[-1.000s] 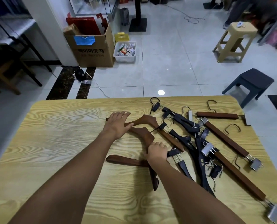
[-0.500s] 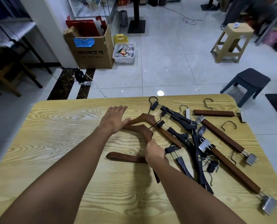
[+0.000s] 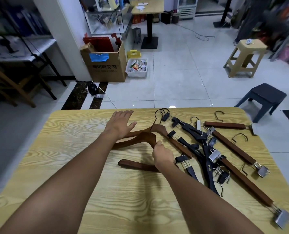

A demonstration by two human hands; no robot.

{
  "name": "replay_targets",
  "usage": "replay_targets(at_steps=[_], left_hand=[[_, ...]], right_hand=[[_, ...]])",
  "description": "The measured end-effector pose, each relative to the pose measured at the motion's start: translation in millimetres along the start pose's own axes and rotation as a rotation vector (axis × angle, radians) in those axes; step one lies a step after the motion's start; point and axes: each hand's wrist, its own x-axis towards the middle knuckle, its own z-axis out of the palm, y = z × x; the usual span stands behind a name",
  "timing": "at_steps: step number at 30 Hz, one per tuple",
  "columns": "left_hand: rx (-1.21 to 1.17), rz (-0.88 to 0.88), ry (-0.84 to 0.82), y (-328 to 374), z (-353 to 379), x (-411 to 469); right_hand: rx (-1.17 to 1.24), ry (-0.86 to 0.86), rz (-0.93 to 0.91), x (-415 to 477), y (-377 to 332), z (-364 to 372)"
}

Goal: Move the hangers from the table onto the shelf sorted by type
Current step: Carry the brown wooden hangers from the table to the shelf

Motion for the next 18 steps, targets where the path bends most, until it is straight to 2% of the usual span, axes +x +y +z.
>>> replay_targets(at_steps=[10, 18], left_hand=[[0.024, -0.013, 0.050, 3.0, -19.8, -14.6], [0.057, -0.016, 0.089, 15.2, -34.9, -15.5]], right_hand=[[-0.155, 0.112, -0.045, -5.7, 17.9, -36.1], [-0.112, 0.234, -0.075, -3.9, 43.9, -67.4]])
